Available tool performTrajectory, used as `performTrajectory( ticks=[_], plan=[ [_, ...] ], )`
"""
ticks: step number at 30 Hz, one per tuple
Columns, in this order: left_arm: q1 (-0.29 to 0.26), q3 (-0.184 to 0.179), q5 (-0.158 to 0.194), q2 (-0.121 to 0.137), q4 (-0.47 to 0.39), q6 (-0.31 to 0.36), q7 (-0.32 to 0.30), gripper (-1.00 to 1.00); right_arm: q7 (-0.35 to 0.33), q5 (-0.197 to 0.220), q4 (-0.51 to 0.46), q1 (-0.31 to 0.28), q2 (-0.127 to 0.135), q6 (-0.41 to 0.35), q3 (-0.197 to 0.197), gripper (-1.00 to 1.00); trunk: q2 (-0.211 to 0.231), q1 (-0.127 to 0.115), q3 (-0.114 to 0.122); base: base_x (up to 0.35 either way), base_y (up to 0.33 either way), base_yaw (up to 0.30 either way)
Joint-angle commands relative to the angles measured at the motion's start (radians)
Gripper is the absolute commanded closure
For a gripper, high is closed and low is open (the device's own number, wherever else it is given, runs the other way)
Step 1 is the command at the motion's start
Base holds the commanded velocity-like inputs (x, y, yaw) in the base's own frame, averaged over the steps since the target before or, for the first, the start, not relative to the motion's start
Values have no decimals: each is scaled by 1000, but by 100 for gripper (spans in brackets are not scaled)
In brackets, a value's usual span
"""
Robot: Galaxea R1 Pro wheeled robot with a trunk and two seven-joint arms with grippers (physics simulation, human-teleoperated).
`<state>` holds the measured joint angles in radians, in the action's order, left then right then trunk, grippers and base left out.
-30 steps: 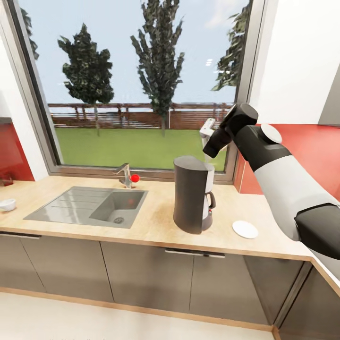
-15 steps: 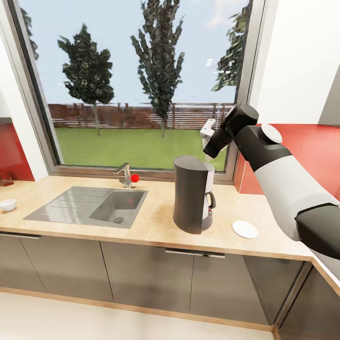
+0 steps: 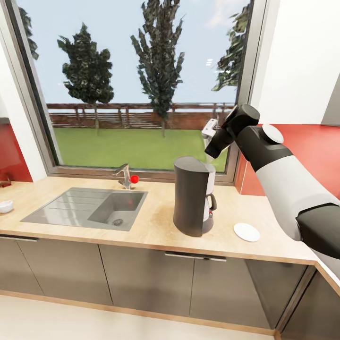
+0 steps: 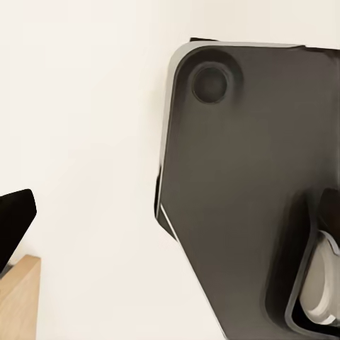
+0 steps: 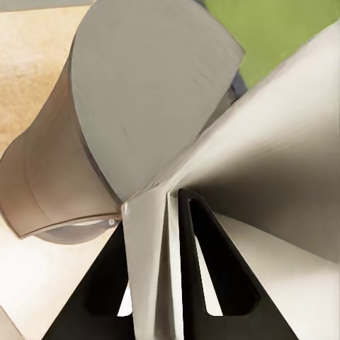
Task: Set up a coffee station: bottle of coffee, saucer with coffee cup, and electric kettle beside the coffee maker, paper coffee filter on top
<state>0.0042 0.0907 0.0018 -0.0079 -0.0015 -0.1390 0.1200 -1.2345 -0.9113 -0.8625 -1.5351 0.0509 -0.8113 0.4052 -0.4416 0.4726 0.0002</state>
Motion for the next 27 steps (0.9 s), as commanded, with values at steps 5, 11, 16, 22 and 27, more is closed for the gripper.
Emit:
performTrajectory(
  ticks=[5, 11, 16, 22, 27],
  plan=[
    [0, 9, 1, 0, 0, -4, 0, -100, -6, -3, 0, 0, 1, -9, 3, 100, 0, 0, 0, 92, -62, 0],
    [0, 9, 1, 0, 0, -3, 1, -100, -6, -3, 2, 0, 1, -9, 3, 100, 0, 0, 0, 140, -103, 0],
    [0, 9, 1, -1, 0, -4, 1, -100, -6, -3, 22, 0, 1, -9, 4, 100, 0, 0, 0, 22, -13, 0],
    [0, 9, 1, -1, 0, -4, 0, -100, -3, -3, 53, 0, 1, -9, 3, 100, 0, 0, 0, 78, -24, 0],
    [0, 9, 1, 0, 0, -4, -1, -100, -3, -3, 72, 0, 1, -9, 4, 100, 0, 0, 0, 22, -2, 0]
  ],
)
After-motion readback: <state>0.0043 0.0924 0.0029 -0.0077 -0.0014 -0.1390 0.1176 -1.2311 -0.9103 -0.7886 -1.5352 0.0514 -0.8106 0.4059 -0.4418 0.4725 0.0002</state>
